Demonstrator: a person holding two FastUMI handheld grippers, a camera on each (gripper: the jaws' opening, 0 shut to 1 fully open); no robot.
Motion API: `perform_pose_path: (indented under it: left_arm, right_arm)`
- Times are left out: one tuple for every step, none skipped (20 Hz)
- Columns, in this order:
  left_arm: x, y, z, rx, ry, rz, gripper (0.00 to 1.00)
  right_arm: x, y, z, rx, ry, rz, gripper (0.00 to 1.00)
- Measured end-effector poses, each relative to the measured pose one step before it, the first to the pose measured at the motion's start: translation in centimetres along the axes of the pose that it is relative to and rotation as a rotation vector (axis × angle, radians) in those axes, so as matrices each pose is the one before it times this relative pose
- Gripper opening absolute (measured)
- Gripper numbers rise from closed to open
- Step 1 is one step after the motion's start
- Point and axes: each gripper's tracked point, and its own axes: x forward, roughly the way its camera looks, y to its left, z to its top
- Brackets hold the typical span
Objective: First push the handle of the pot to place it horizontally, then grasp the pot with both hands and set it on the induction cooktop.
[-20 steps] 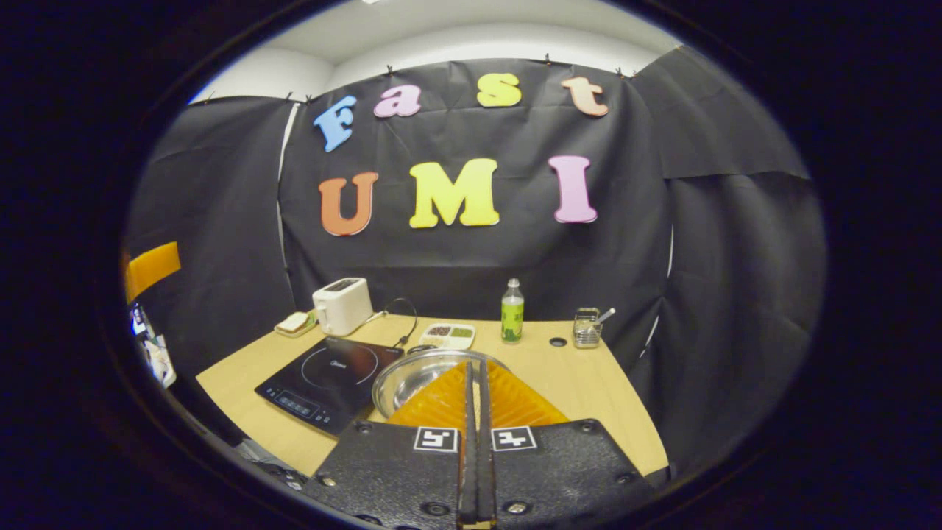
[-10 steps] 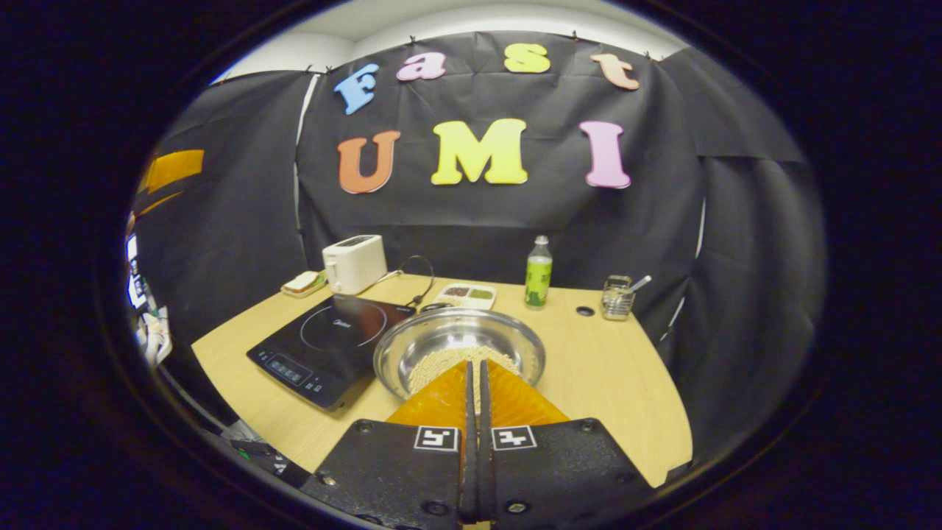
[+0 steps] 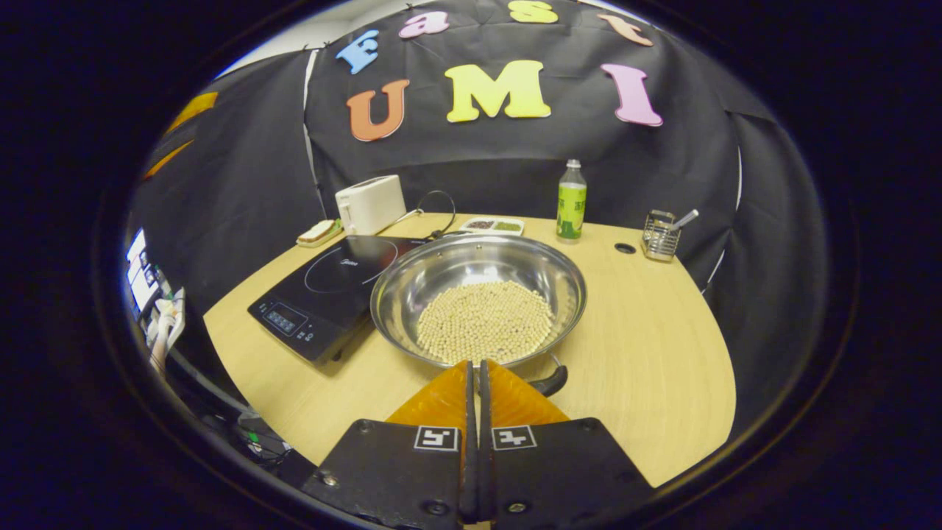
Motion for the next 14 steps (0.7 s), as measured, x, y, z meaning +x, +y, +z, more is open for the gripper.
perform_pose_path:
  left_arm:
    - [0.482, 0.169, -0.149, 0.00617, -0.00144, 0.00272, 0.94]
    - [0.355, 0.175, 0.012, 0.01191, -0.00584, 0.00526, 0.95]
    - [0.367, 0.081, -0.174, 0.01044, -0.0009, 0.00444, 0.95]
    - [0.182, 0.015, -0.323, 0.00147, 0.00402, 0.00266, 0.94]
    - [0.393, -0.036, -0.508, -0.003, 0.00587, -0.00237, 0.94]
    - [0.236, -0.043, -0.305, -0.00599, 0.00787, -0.00332, 0.94]
    - [0.139, 0.128, -0.263, -0.0055, 0.00534, -0.00138, 0.94]
    - [0.246, 0.163, -0.132, -0.00735, 0.00278, -0.00115, 0.94]
    - [0.107, 0.06, -0.05, -0.0057, -0.00116, -0.00209, 0.94]
    - [0.077, 0.152, -0.129, -0.00343, 0.00077, 0.00176, 0.94]
    - [0.053, 0.231, -0.054, -0.00106, -0.00108, 0.00492, 0.94]
    - [0.062, 0.147, -0.046, 0.00196, 0.00032, 0.00195, 0.94]
    - [0.171, -0.033, -0.122, 0.00114, 0.00024, -0.00088, 0.94]
    - [0.151, -0.093, -0.09, 0.00087, 0.00245, -0.00331, 0.94]
  right_arm:
    - [0.341, 0.567, -0.625, 0.00422, 0.01975, 0.02292, 0.04]
    - [0.247, 0.426, -0.526, -0.00509, 0.01548, 0.01125, 0.02]
    - [0.257, -0.004, -0.359, -0.0063, 0.01225, -0.0003, 0.04]
    - [0.224, 0.107, -0.295, -0.00357, 0.0076, 0.0038, 0.0]
    - [0.266, 0.121, -0.234, -0.00407, 0.00668, 0.00648, 0.04]
    - [0.218, 0.05, -0.254, -0.00359, 0.01072, 0.00091, 0.01]
    - [0.325, -0.241, -0.428, -0.01157, 0.02255, -0.01344, 0.0]
    - [0.355, -0.431, -0.349, -0.00036, 0.01543, -0.01633, 0.0]
    - [0.293, -0.01, 0.1, 0.00773, -0.00047, 0.00784, 0.0]
    - [0.342, 0.217, 0.062, 0.00653, 0.00318, 0.00728, 0.04]
    - [-0.002, -0.022, 0.047, 0.00209, -0.00069, -0.001, 0.0]
    - [0.035, -0.047, -0.025, -0.00308, -0.00099, -0.0053, 0.04]
    - [0.068, -0.12, 0.077, -0.00838, -0.00199, -0.00564, 0.0]
    - [0.015, -0.167, 0.02, -0.00401, -0.00224, -0.00646, 0.04]
